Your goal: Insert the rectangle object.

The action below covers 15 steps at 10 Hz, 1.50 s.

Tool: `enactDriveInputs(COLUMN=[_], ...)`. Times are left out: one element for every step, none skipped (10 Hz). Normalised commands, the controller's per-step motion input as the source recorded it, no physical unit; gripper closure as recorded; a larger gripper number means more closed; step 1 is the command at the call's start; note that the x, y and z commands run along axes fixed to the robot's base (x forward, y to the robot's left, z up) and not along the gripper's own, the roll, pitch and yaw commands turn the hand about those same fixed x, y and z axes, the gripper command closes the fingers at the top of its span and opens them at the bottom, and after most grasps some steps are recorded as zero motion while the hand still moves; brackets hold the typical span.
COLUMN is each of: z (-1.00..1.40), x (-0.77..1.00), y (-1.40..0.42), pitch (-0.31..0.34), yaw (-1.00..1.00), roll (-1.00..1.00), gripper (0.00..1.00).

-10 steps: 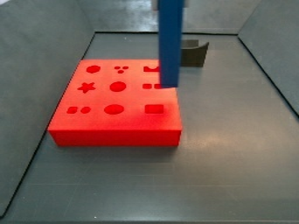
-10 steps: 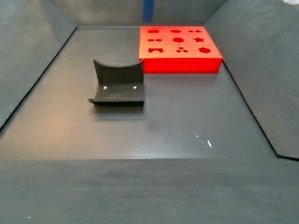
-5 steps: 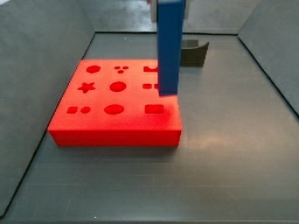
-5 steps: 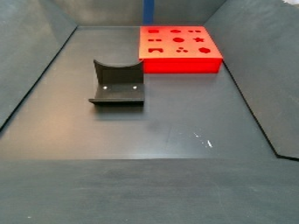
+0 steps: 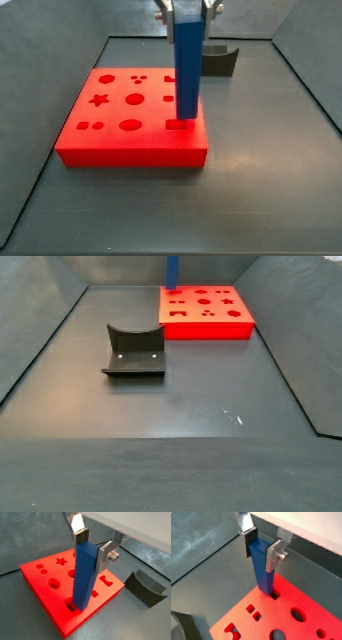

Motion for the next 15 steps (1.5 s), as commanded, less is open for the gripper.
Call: enactDriveInputs(z=[-0.09, -0.07, -0.06, -0.09, -0.13, -0.14, -0.13, -0.14, -0.15, -0.15, -0.20, -0.28, -0.33, -0.47, -0.64], x=[-0.07, -0.01, 0.00, 0.00, -0.01, -0.01, 0.00, 0.00, 0.00, 0.00, 0.00, 0.00, 0.00, 0.03, 0.14], y=[-0.15, -0.22, -0.21, -0.09, -0.01, -0.01, 0.00, -0.01, -0.01, -0.05, -0.07, -0.07, -0.01, 0.00, 0.00], pitch=[0.000, 0.000, 0.000, 0.000, 0.000, 0.000, 0.000, 0.000, 0.000, 0.000, 0.000, 0.000, 0.000, 0.009, 0.106], yaw=[-0.13, -0.09, -0.05, -0.02, -0.01, -0.01, -0.02, -0.03, -0.06, -0.12, -0.13, -0.14, -0.20, -0.20, -0.17], roll=[0.10, 0.08, 0.06, 0.04, 0.07, 0.07, 0.07, 0.08, 0.08, 0.06, 0.05, 0.00, 0.00, -0.04, -0.09], gripper=[1.00, 1.00, 1.00, 1.00, 1.00, 1.00, 1.00, 1.00, 1.00, 1.00, 1.00, 1.00, 1.00, 1.00, 1.00])
